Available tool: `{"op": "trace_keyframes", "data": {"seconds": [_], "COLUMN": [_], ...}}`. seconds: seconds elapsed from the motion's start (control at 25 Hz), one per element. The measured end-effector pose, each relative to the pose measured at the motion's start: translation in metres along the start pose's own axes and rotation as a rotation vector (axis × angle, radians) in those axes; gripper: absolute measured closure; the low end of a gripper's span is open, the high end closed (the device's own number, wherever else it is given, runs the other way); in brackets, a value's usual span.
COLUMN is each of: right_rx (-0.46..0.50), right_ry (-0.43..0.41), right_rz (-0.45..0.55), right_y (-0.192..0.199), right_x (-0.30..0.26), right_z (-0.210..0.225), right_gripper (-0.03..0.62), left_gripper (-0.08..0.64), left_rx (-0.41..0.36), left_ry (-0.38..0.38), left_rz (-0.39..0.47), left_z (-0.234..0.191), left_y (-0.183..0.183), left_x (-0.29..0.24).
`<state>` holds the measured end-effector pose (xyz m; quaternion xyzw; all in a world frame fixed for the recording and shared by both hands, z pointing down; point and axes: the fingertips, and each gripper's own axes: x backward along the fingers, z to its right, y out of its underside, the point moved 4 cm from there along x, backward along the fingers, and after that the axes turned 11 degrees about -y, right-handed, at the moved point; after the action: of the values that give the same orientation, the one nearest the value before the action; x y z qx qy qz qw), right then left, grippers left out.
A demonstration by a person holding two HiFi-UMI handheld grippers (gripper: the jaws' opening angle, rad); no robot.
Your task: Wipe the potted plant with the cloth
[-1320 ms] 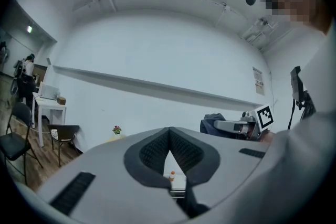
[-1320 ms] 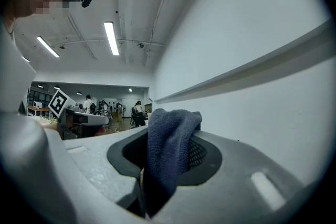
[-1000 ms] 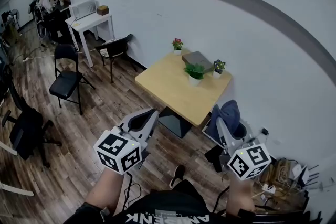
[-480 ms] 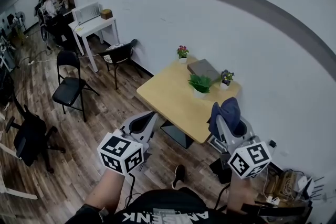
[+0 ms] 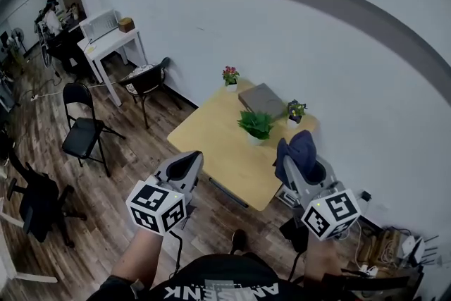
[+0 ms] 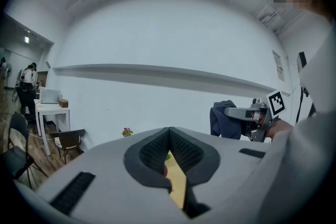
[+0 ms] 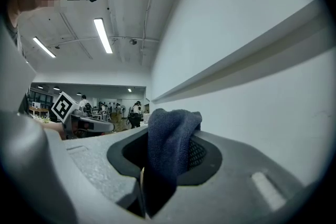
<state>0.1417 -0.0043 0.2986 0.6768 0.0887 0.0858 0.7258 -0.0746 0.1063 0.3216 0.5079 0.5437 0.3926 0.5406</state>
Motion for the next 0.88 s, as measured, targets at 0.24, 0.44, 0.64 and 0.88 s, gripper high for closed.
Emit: {"op": "trace_keyframes", "data": {"seconds": [0.24,0.44,0.64,0.88], "right_rx": [0.007,-0.021,-0.019,-0.020], "right_ry": [-0.004,0.007,0.003,0.036], "right_rz": [0.009,0.000,0.011,-0.008], "right_y": [-0.006,0.002,-0.001,0.004], "right_x": [-0.011,-0.020,-0.039,-0.056], "right_z": [0.051,0.098,0.126,0.136], "right_gripper": [0.468,0.468,0.468,0.468], "left_gripper": [0.558,0.558,0.558,0.558], "left_rx": [-0.045,-0.073,-0.106,-0.121], "left_ry": [0.025,0.033,0.025,0.062], "left_rz": [0.003,-0.011,-0.007,-0.012], "left_z": [0.011,0.014,0.008,-0.010], "left_y": [-0.013,-0.019,-0.026,-0.024], "left_x": [-0.061,-0.108,-0.137,-0.165]}}
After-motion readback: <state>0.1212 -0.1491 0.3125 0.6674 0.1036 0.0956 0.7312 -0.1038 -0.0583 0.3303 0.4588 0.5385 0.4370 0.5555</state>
